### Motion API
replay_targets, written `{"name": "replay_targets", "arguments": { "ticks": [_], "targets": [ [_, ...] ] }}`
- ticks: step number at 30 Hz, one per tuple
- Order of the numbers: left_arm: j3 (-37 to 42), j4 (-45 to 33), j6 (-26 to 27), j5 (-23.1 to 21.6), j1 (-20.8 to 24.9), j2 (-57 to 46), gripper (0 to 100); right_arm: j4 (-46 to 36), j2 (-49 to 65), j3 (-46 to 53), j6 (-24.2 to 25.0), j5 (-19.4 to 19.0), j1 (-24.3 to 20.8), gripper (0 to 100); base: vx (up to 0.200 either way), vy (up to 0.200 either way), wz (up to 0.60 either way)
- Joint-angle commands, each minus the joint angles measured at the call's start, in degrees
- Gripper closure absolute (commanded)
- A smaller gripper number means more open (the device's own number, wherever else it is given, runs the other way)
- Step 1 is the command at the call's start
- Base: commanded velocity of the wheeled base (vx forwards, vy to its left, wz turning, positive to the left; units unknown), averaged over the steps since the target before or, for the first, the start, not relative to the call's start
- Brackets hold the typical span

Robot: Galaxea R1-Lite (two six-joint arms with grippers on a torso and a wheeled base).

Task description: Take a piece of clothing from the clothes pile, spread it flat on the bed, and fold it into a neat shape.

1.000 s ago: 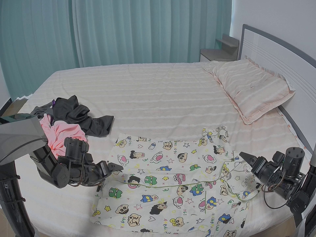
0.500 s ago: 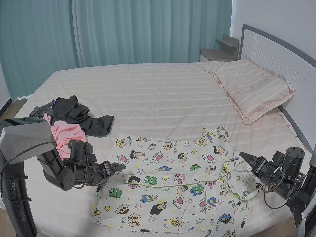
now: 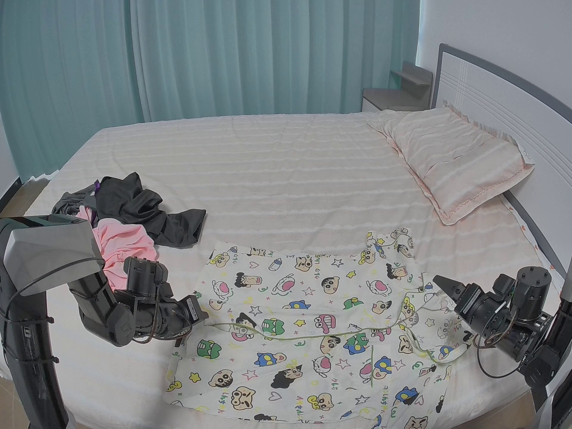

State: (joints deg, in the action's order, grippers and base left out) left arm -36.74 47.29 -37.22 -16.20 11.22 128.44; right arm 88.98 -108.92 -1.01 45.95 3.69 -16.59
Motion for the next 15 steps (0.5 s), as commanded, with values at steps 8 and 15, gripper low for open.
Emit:
{"name": "replay_targets", "arguments": {
  "ticks": [8,15],
  "targets": [
    [1.8,-0.4,0.9,-0.1,-4.0,-1.9,100,0.1,-0.1,0.9,0.0,0.0,0.1,0,0.000,0.000,0.00],
    [3.5,-0.4,3.9,-0.1,-5.2,-2.1,100,0.1,-0.1,0.9,0.0,0.0,0.1,0,0.000,0.000,0.00]
  ]
}}
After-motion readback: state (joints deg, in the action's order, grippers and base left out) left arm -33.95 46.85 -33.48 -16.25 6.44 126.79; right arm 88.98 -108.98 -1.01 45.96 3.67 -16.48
